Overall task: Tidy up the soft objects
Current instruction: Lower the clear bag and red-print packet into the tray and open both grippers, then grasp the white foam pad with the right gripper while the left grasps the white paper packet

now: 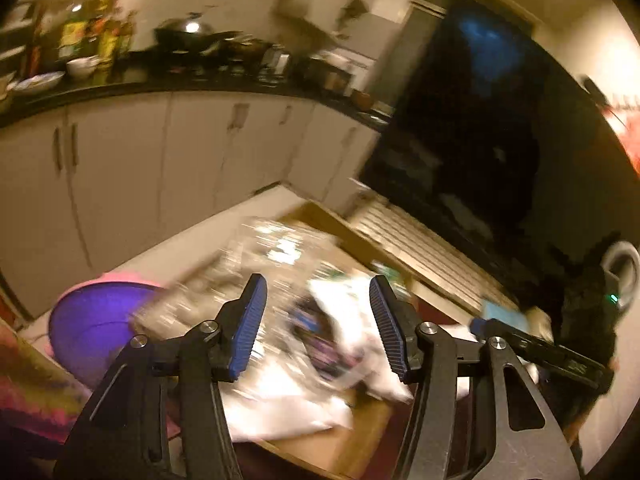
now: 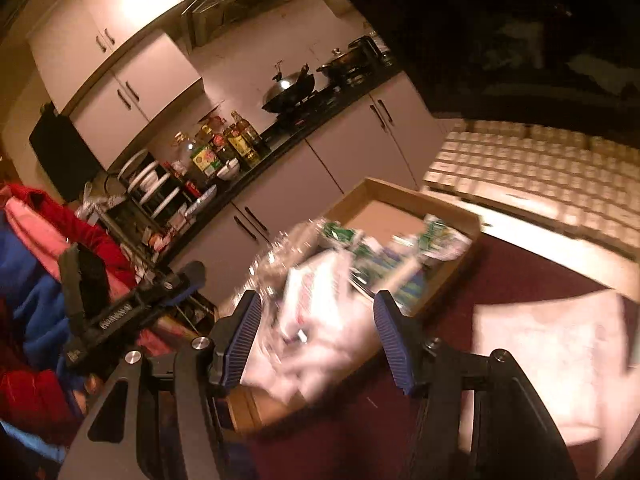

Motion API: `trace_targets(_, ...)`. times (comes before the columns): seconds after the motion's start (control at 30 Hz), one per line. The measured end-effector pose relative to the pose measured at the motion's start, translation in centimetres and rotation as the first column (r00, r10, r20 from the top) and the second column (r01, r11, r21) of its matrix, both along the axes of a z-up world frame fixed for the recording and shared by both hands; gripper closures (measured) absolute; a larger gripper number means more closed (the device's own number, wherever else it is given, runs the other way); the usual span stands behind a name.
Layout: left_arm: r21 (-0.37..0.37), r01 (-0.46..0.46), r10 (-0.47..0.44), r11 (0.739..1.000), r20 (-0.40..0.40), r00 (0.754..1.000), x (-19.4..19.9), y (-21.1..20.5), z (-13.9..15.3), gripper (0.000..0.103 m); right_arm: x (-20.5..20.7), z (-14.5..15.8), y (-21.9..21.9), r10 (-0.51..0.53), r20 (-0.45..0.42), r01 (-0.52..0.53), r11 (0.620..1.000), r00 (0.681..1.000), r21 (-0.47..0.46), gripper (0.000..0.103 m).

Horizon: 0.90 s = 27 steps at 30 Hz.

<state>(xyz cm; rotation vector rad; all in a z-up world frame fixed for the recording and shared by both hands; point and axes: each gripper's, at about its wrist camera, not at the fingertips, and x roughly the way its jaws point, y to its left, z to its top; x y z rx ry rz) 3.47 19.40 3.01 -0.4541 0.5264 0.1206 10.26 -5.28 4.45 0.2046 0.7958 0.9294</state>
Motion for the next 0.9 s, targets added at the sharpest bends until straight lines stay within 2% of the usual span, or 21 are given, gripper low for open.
trace_targets(0.07,-0.009,0.077,-0.077,0.997,-0.016,0.997,0.1,-2.9,-0.1,0.044,-0.3,0.1,-2.7,-0.004,0.013,0.005,1.0,1.0,-0.025,0.044)
trace_targets(0.13,-0.015,0.157,-0.158,0.987,-0.026,0.987,0.4,-5.9,-0.6,0.044,-0.2,0.1,-5.9,-0.057,0.014,0.058,0.998,0.998,-0.033,0.044)
trace_targets(0.23,0.016,0.217,-0.216,0.976,-0.045,0.975,1.2,-9.6,-1.5,0.044,0.2,-0.5,-10.4,-0.131,0.006,0.131,0.991,0.991,-0.039,0.044)
trace_targets(0.37,0.088,0.272,-0.251,0.958,-0.199,0.947,3.9,-14.1,-3.7,0.044,0.7,-2.4,-14.7,-0.227,-0.018,0.226,0.973,0.974,-0.036,0.044)
trace_targets(0.47,0.048,0.319,-0.298,0.947,-0.243,0.923,5.6,-15.9,-4.7,0.044,1.9,-3.8,-15.8,-0.279,-0.094,0.279,0.96,0.956,-0.014,0.044)
trace_targets(0.6,-0.024,0.334,-0.326,0.942,-0.295,0.898,6.6,-17.0,-6.2,0.044,2.2,-4.2,-15.4,-0.308,-0.075,0.302,0.95,0.948,-0.086,0.044)
trace_targets(0.7,-0.091,0.354,-0.363,0.931,-0.339,0.868,7.8,-17.4,-7.0,0.044,2.6,-4.9,-15.3,-0.325,-0.094,0.313,0.942,0.941,-0.123,0.044)
trace_targets(0.9,-0.064,0.35,-0.349,0.935,-0.356,0.867,9.4,-17.7,-7.3,0.044,2.6,-4.8,-16.7,-0.392,-0.013,0.379,0.895,0.92,-0.234,0.044)
